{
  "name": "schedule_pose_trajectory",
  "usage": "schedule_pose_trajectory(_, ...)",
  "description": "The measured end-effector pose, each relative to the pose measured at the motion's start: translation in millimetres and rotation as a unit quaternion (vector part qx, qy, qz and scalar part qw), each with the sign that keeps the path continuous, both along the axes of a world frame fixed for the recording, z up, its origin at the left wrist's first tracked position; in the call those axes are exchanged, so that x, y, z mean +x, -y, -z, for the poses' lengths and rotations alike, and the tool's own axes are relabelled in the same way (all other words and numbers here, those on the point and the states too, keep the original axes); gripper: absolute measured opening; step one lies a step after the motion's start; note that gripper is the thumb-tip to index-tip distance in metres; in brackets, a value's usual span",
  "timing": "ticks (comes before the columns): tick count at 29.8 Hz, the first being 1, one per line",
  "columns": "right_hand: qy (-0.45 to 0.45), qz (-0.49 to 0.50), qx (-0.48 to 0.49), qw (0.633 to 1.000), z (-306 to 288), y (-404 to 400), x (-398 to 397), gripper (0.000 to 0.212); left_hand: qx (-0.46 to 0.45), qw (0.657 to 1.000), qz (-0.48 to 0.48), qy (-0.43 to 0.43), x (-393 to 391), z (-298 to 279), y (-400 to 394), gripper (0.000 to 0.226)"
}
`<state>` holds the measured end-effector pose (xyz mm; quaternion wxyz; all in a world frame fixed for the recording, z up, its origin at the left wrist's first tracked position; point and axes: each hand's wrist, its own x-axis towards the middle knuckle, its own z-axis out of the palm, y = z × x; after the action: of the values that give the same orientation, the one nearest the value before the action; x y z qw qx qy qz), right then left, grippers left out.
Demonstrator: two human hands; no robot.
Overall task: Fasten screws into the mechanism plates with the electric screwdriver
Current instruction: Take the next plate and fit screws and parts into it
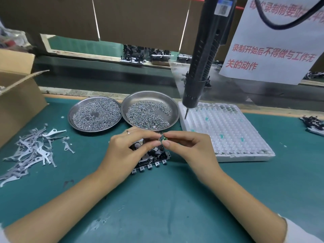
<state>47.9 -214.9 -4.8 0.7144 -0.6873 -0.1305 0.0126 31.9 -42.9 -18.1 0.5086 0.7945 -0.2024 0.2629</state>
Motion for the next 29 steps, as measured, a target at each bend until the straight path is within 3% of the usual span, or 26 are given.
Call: schedule_pose_trajectory(29,-0.006,-0.023,0.035,0.999,2.3,-0.6,-2.8,0.02,-0.025,0.999,0.008,-0.027,0.7,3.4,-0.5,0.017)
